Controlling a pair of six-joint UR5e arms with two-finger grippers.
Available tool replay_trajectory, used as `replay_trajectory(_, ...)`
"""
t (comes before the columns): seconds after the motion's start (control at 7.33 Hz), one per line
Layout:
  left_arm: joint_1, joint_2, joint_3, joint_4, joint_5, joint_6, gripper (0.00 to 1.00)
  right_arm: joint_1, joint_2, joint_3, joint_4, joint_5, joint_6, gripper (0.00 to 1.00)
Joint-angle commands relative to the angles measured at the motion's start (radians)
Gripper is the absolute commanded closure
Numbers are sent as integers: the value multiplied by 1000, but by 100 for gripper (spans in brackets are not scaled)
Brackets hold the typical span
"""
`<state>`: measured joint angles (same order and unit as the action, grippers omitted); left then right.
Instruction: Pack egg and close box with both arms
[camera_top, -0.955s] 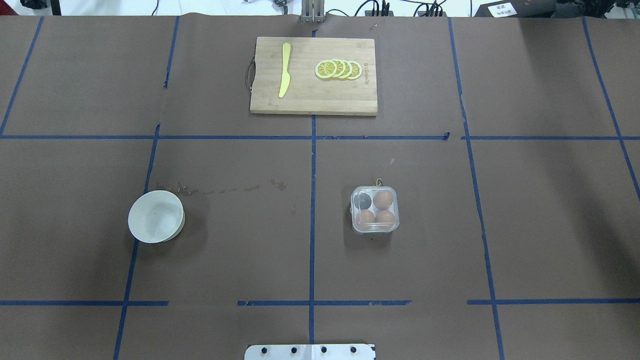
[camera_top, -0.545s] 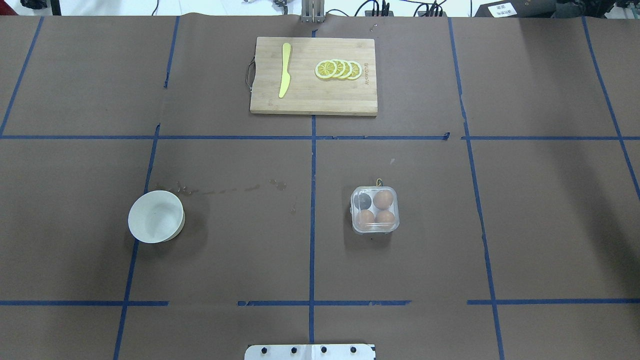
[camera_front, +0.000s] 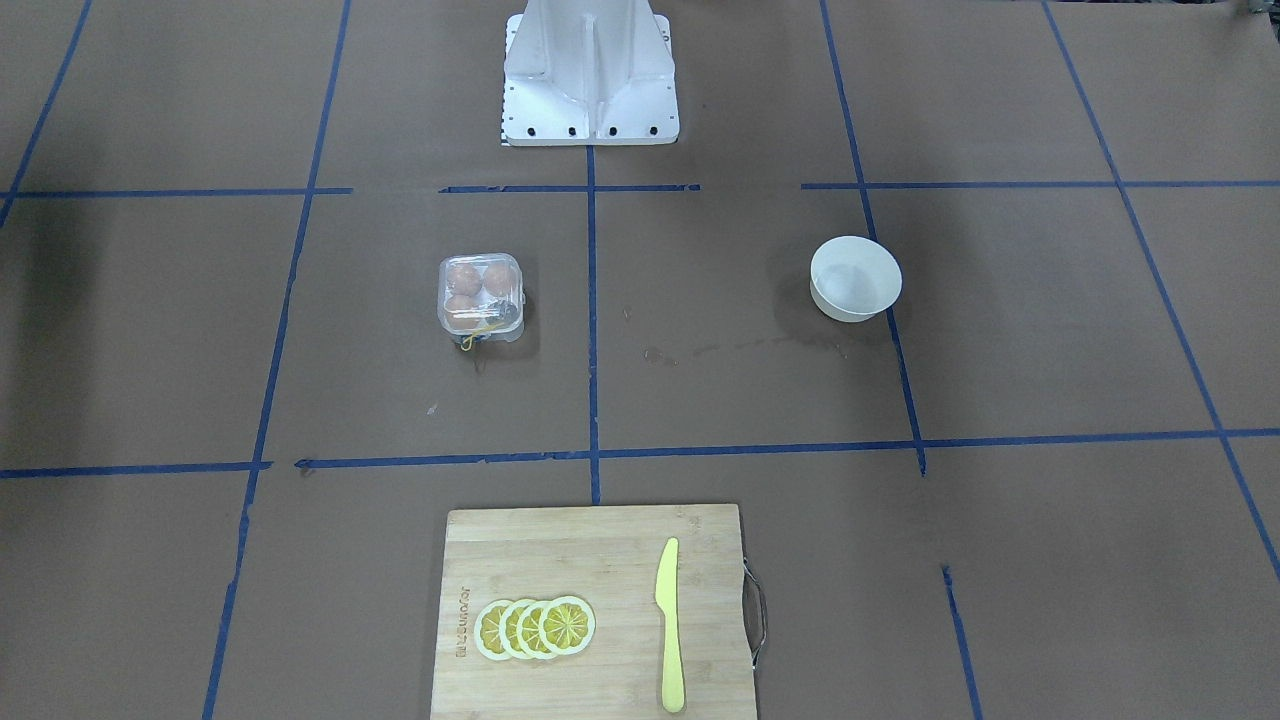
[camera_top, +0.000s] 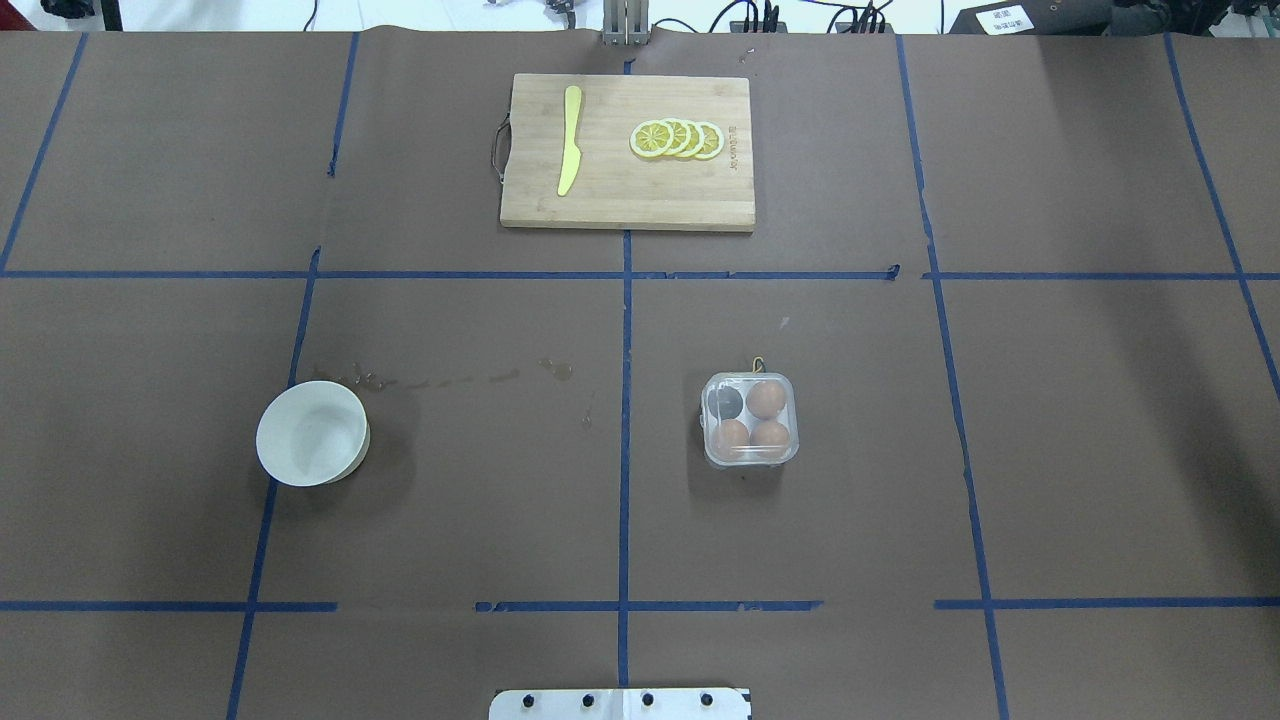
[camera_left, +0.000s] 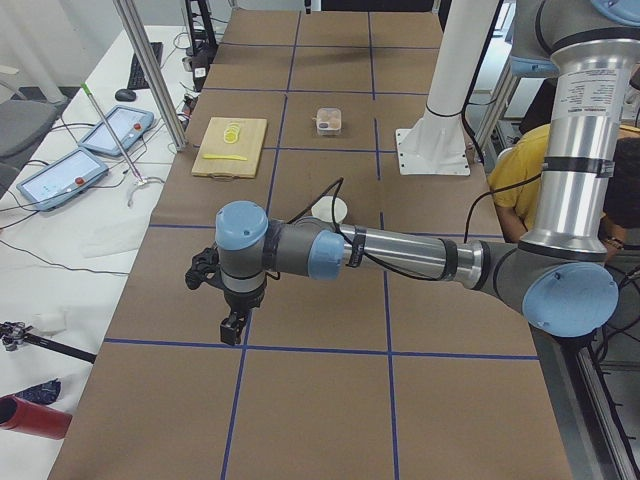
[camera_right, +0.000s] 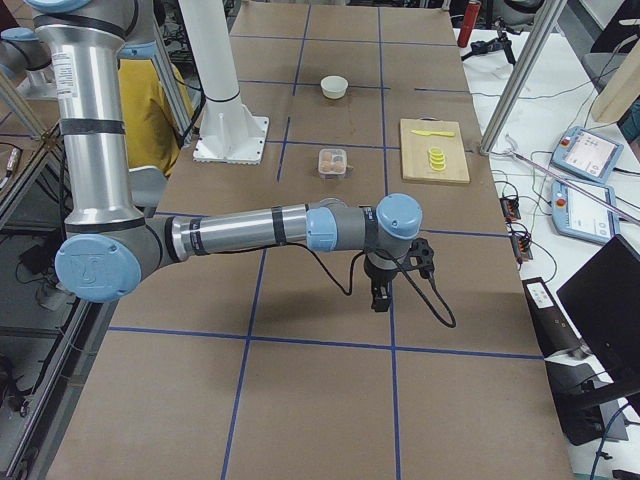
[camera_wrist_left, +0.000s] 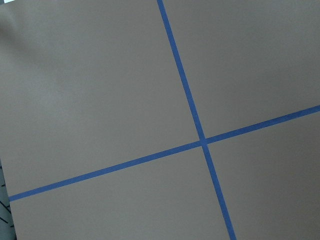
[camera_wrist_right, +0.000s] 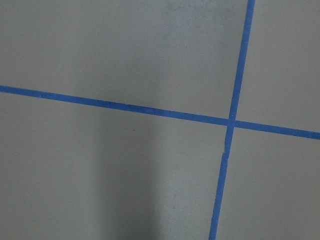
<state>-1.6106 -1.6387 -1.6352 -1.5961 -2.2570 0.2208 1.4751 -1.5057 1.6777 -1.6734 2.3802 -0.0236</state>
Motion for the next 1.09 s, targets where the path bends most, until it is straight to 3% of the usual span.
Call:
replay_trajectory(0.0,-2,7,2,-1,-6,5,0,-2,7,0,3,4,2,0)
replay_trajectory(0.95,-2,5,-17,-1,-7,3,0,-2,39,36,1,8,4,0)
